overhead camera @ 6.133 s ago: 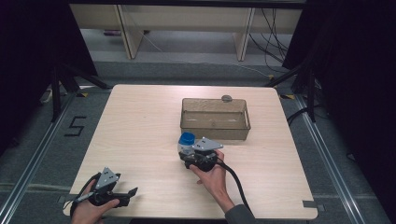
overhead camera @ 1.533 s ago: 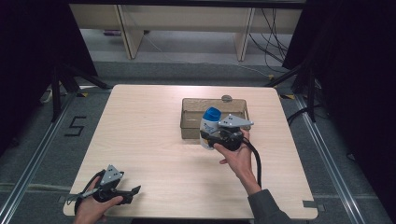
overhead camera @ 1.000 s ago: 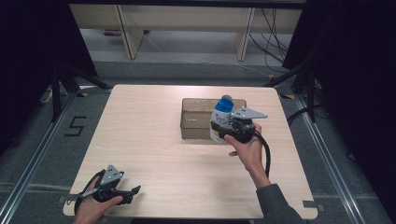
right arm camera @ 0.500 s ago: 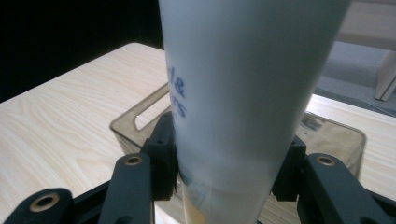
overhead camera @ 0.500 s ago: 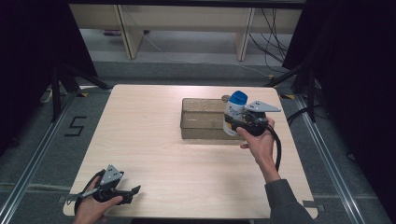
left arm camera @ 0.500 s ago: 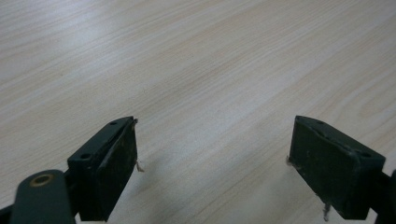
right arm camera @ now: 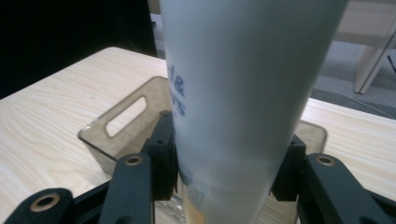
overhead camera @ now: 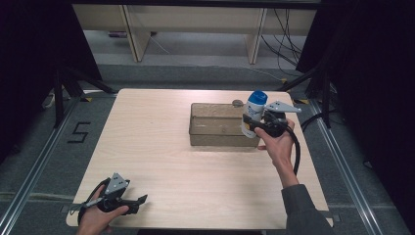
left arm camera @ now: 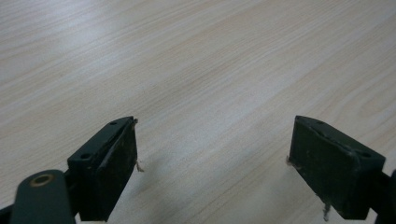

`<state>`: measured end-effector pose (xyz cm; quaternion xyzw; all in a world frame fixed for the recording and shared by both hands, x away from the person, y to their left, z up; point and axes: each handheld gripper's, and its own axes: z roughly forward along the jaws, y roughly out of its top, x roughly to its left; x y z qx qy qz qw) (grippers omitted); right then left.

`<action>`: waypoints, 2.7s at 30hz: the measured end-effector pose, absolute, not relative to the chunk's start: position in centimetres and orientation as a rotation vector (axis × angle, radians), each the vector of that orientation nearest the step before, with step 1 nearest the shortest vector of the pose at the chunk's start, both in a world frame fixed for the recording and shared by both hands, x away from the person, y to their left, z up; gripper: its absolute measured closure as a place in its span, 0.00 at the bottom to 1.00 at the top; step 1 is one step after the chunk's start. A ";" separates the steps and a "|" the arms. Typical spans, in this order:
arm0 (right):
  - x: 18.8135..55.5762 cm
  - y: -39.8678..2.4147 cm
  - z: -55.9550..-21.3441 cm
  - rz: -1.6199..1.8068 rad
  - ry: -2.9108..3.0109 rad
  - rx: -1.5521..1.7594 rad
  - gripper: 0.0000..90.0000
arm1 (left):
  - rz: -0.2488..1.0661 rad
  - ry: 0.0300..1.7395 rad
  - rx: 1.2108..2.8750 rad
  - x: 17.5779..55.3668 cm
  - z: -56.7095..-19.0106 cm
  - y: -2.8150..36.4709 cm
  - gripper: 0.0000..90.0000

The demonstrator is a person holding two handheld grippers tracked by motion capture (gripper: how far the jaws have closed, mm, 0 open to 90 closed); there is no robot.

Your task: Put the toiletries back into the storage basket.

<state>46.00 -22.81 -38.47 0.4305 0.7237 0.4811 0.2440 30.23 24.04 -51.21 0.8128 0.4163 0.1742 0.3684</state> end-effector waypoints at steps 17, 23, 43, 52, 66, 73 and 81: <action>48.6 -24.5 -39.9 1.267 1.905 1.227 0.61 | 0.444 1.068 2.089 30.2 -51.2 24.0 0.16; 49.2 -24.5 -40.5 1.279 1.904 1.273 0.61 | 0.460 1.066 2.096 30.3 -51.3 24.0 0.16; 49.6 -24.4 -43.2 1.245 1.909 1.282 0.61 | 0.447 1.068 2.088 30.2 -51.2 23.9 0.16; 49.4 -24.4 -44.2 1.249 1.899 1.247 0.61 | 0.448 1.066 2.091 30.2 -51.2 24.0 0.16; 49.2 -24.4 -45.6 1.238 1.888 1.236 0.61 | 0.461 1.066 2.102 30.2 -51.2 24.0 0.16; 49.1 -24.3 -45.9 1.234 1.902 1.245 0.61 | 0.458 1.065 2.100 30.2 -51.3 23.9 0.16; 49.1 -24.0 -46.1 1.238 1.902 1.231 0.61 | 0.450 1.066 2.087 30.1 -51.3 23.8 0.16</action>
